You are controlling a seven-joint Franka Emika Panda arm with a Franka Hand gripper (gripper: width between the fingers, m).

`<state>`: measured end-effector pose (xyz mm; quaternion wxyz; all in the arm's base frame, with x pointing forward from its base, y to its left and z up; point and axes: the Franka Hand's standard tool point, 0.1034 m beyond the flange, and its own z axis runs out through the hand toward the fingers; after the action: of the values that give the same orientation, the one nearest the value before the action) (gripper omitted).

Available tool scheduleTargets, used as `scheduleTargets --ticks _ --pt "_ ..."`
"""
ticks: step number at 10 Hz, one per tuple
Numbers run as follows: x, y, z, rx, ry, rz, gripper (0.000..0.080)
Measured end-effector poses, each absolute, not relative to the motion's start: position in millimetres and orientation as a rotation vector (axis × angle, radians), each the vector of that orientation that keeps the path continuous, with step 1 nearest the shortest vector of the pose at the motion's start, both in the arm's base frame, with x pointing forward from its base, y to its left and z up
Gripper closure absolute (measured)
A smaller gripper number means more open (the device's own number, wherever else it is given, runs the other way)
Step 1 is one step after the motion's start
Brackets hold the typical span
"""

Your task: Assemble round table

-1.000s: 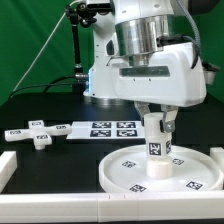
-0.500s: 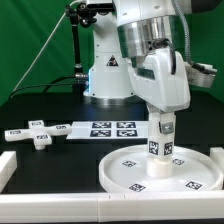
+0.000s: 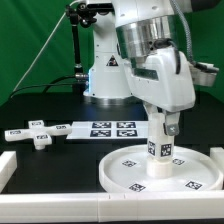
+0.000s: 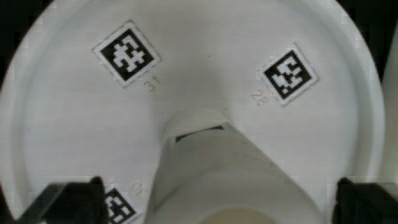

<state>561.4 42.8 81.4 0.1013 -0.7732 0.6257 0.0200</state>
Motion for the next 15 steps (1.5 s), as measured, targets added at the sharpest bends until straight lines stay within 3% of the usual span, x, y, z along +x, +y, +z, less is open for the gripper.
scheduleTargets --ticks 15 --pt "572.1 44.0 85.2 -3.018 -0.053 -0.157 0.0150"
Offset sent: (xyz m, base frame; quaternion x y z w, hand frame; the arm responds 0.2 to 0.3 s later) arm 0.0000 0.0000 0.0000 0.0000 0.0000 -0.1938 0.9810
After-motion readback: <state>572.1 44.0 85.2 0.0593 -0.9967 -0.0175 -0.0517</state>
